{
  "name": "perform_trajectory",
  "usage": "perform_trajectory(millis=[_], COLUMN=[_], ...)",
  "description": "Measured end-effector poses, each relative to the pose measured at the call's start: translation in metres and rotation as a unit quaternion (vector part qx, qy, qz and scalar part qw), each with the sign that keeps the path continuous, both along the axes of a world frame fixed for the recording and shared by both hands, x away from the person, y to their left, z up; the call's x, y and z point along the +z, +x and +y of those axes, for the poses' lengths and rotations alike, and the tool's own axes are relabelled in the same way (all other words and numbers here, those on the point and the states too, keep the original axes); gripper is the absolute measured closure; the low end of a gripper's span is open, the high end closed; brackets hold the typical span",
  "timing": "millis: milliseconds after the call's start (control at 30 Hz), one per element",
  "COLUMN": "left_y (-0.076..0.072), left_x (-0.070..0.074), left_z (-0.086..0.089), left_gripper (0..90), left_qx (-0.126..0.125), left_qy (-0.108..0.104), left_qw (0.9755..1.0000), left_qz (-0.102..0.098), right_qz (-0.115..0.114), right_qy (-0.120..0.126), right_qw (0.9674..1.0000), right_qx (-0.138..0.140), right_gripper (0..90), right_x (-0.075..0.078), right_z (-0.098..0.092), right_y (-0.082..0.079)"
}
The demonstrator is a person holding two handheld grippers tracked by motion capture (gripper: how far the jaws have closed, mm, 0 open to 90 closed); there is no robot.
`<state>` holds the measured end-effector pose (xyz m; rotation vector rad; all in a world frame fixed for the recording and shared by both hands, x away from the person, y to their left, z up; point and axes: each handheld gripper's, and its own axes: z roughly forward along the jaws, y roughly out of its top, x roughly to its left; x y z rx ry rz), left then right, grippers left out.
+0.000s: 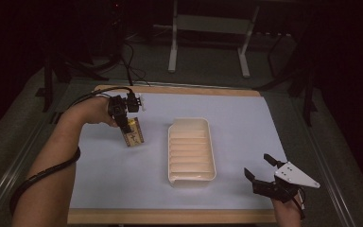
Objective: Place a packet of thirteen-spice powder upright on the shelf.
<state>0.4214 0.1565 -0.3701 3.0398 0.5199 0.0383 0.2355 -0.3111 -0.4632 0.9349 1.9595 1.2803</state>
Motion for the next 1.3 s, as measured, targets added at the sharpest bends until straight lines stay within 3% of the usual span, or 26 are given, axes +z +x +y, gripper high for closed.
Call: perform_trajectory(millis=[233,333,600,967,1067,1100,1300], left_y=[-0.005,-0.010,-0.015,-0.021,-0.021,-0.021,-0.019], left_x=[0.013,0.024,0.044,0.076,0.080,0.082,0.082], left_z=[-0.012,-0.023,-0.039,-0.073,-0.077,-0.082,-0.095], left_gripper=[68.0,68.0,68.0,68.0,68.1,68.1,68.1], left_qx=[-0.006,-0.021,-0.030,-0.062,-0.066,-0.073,-0.084], left_qy=[-0.026,-0.039,-0.047,-0.070,-0.075,-0.082,-0.084], left_qw=[0.9996,0.9989,0.9980,0.9945,0.9935,0.9921,0.9910], left_qz=[-0.010,-0.016,-0.031,-0.048,-0.054,-0.061,-0.063], right_qz=[0.000,0.001,0.001,0.000,0.002,0.002,0.001], right_qy=[0.001,0.000,0.000,0.002,0.002,0.003,0.002], right_qw=[1.0000,1.0000,1.0000,1.0000,1.0000,1.0000,1.0000], right_qx=[0.000,0.002,0.001,0.002,0.002,0.003,0.003], right_gripper=[14.1,14.1,14.1,14.1,14.1,14.1,14.1], right_x=[0.000,0.000,0.000,0.000,0.000,0.000,0.001], right_z=[0.000,0.000,0.000,-0.001,-0.001,-0.001,-0.001], right_y=[0.000,0.000,0.000,0.000,0.000,0.000,0.000])
